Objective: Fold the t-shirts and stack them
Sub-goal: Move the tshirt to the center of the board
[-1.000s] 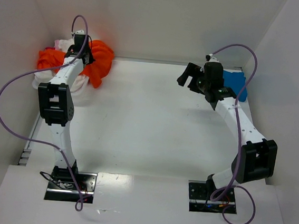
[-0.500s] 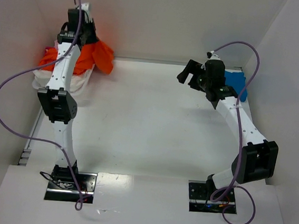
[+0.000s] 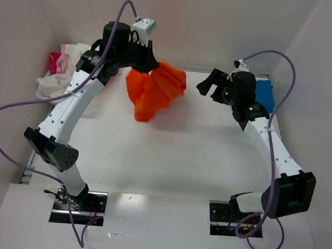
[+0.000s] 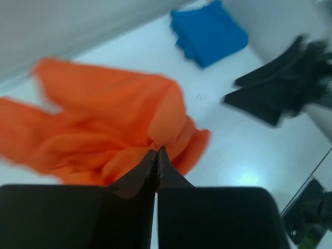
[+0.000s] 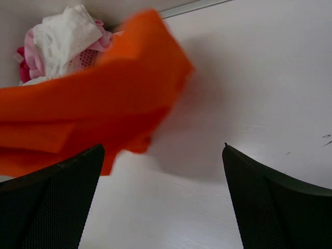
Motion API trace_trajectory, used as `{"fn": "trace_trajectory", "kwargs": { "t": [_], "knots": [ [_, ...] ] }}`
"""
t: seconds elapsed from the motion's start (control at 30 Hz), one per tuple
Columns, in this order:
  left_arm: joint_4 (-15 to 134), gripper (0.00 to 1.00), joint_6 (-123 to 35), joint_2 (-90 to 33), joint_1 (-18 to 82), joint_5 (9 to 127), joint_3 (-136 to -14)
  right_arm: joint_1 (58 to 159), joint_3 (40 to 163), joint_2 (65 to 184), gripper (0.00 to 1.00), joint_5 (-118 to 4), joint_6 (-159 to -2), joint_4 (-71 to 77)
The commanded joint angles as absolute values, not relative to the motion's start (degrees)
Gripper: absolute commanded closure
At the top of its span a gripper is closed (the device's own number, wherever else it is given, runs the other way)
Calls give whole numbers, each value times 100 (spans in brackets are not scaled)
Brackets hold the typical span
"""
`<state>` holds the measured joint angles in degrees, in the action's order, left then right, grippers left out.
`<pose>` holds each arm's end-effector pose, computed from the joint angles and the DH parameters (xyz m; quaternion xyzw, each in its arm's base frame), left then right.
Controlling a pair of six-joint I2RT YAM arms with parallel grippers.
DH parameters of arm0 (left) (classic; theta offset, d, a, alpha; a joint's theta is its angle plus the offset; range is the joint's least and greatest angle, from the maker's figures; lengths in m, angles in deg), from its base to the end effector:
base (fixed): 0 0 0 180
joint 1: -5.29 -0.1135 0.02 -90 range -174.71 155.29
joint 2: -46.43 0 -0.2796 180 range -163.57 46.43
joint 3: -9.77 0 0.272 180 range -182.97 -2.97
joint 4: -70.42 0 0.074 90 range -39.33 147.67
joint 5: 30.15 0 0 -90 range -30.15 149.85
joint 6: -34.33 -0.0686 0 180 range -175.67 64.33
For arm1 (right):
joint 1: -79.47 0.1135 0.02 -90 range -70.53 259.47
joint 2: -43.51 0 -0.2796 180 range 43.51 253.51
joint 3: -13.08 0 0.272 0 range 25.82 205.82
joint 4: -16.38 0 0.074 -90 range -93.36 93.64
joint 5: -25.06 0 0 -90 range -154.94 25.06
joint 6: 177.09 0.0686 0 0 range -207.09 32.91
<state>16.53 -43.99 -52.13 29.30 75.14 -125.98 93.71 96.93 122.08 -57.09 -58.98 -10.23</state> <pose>0.3695 -0.1844 0.5141 0.1643 0.7820 -0.2829 0.5304 0.3541 0.0995 0.3609 0.0611 0.8225 0.2560 0.5043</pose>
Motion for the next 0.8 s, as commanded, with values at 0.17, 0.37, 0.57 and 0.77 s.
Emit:
{"fn": "trace_trajectory", "kwargs": {
  "t": [0.17, 0.37, 0.57, 0.77],
  "knots": [
    [2699, 6, -3827, -4849, 2752, 8355, -10457, 9231, 8866, 11019, 0, -5878, -5644, -1032],
    [2867, 0, -3827, -4510, 2752, 8218, -9547, 9231, 8770, 10969, 0, -5931, -5747, -1467],
    [2785, 0, -3880, -4790, 2638, 7121, -9412, 9231, 8307, 11257, 0, -5817, -5841, -1849],
    [2726, 0, -3713, -5240, 2568, 6468, -9150, 9428, 8268, 11956, 3, -5540, -5923, -1834]
  ]
}}
